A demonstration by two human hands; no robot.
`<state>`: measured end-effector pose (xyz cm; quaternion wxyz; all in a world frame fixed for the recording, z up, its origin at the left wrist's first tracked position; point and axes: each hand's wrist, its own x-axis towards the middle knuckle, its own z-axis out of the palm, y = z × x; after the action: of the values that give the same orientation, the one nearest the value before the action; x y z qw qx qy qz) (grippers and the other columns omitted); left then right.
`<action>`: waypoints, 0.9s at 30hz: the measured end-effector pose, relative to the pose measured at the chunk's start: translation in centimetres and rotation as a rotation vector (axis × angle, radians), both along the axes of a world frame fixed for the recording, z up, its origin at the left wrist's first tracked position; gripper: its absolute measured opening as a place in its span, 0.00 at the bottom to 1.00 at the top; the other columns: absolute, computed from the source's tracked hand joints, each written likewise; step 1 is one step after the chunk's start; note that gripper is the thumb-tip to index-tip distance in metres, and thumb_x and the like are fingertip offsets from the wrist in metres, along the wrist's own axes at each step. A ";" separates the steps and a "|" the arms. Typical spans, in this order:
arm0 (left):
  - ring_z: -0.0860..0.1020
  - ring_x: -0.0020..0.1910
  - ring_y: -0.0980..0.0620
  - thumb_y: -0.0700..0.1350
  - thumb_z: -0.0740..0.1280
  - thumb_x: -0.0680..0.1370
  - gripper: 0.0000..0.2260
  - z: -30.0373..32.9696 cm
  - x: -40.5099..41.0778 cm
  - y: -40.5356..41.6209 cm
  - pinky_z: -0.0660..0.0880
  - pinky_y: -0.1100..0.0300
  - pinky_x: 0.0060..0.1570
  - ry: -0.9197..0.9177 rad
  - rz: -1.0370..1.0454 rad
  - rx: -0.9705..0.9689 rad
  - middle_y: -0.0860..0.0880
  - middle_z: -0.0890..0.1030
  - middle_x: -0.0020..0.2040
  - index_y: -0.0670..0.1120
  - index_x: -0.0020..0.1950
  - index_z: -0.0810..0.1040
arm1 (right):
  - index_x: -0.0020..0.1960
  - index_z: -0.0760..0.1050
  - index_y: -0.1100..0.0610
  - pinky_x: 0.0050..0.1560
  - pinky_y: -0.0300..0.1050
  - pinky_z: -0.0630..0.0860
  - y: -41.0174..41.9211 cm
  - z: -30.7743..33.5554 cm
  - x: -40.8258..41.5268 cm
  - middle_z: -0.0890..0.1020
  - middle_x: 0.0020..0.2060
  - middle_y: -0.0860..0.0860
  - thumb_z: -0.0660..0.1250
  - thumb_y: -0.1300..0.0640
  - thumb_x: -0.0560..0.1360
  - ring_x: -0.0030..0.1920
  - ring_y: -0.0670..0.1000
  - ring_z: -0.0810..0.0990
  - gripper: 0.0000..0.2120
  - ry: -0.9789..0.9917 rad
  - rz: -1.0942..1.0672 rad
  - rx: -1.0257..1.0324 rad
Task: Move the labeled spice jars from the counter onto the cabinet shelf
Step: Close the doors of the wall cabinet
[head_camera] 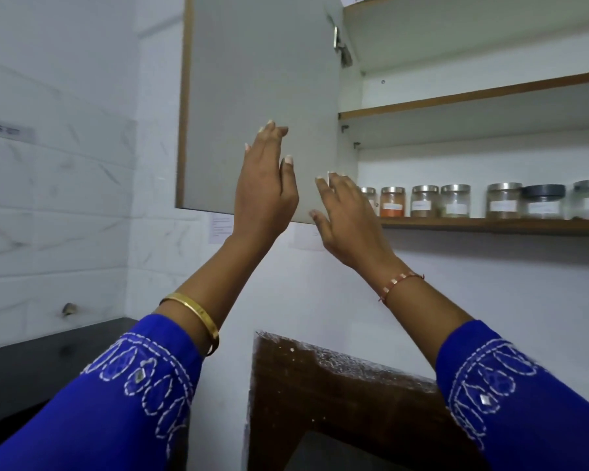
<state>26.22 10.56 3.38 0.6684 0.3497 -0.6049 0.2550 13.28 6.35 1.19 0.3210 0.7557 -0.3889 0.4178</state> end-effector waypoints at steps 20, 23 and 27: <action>0.75 0.62 0.48 0.48 0.59 0.80 0.17 5.3 12.6 0.5 0.72 0.52 0.64 0.200 -0.289 0.242 0.46 0.76 0.64 0.45 0.67 0.69 | 0.69 0.67 0.64 0.63 0.53 0.73 0.8 0.4 16.3 0.74 0.65 0.61 0.58 0.40 0.70 0.66 0.61 0.72 0.36 -0.184 0.274 -0.169; 0.76 0.56 0.51 0.47 0.59 0.80 0.15 5.7 11.9 0.5 0.74 0.57 0.59 0.213 -0.370 0.289 0.47 0.77 0.61 0.43 0.65 0.70 | 0.69 0.67 0.65 0.59 0.52 0.77 0.8 0.3 16.6 0.75 0.63 0.61 0.57 0.39 0.70 0.64 0.61 0.74 0.38 -0.150 0.224 -0.205; 0.75 0.55 0.52 0.42 0.59 0.80 0.15 5.8 11.6 0.1 0.73 0.61 0.55 0.275 -0.387 0.271 0.47 0.75 0.62 0.43 0.67 0.68 | 0.70 0.66 0.65 0.52 0.53 0.79 0.8 0.0 16.8 0.75 0.64 0.63 0.59 0.38 0.70 0.62 0.62 0.75 0.38 -0.181 0.166 -0.216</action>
<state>37.80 10.70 9.21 0.7278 0.3450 -0.5926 -0.0105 30.09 7.14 1.22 0.3283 0.7056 -0.3056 0.5487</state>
